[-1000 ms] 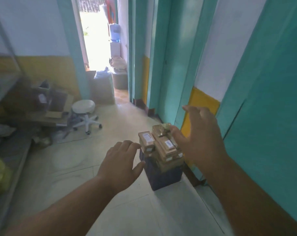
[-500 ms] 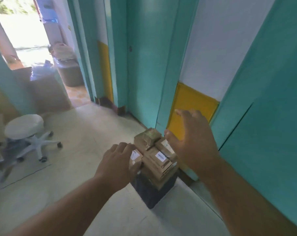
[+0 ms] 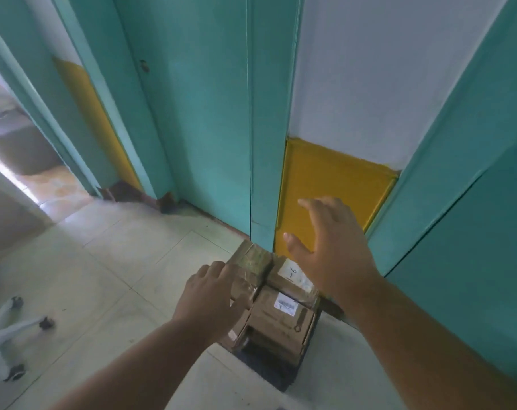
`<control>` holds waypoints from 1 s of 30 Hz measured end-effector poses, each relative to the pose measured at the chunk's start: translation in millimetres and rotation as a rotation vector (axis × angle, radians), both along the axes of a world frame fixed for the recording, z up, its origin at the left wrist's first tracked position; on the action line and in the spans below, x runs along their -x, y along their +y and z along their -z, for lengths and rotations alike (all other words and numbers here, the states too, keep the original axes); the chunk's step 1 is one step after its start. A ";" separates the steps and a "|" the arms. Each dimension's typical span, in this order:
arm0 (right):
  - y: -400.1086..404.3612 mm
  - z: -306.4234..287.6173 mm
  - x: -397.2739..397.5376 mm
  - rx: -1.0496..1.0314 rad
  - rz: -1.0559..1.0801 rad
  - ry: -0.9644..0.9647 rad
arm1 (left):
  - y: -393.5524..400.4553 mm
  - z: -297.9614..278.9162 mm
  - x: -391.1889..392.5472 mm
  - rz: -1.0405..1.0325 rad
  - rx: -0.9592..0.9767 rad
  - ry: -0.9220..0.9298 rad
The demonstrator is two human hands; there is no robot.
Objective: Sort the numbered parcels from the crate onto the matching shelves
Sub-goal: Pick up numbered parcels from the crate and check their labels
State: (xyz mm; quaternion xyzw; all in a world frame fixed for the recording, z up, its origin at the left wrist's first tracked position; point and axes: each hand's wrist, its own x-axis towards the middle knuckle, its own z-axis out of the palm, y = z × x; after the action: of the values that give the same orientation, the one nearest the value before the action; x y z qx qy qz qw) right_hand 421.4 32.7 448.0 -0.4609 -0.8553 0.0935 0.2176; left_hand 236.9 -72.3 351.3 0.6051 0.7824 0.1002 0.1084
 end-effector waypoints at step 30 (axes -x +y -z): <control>131.3 355.4 139.6 0.545 0.474 -0.033 | 238.7 326.8 132.6 -0.085 0.512 -0.490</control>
State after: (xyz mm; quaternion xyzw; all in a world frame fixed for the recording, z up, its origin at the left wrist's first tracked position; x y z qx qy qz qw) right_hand 281.8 164.0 92.6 -0.6889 -0.6717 0.2577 0.0883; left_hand 104.3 166.4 24.4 0.4833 0.7572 0.0473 0.4369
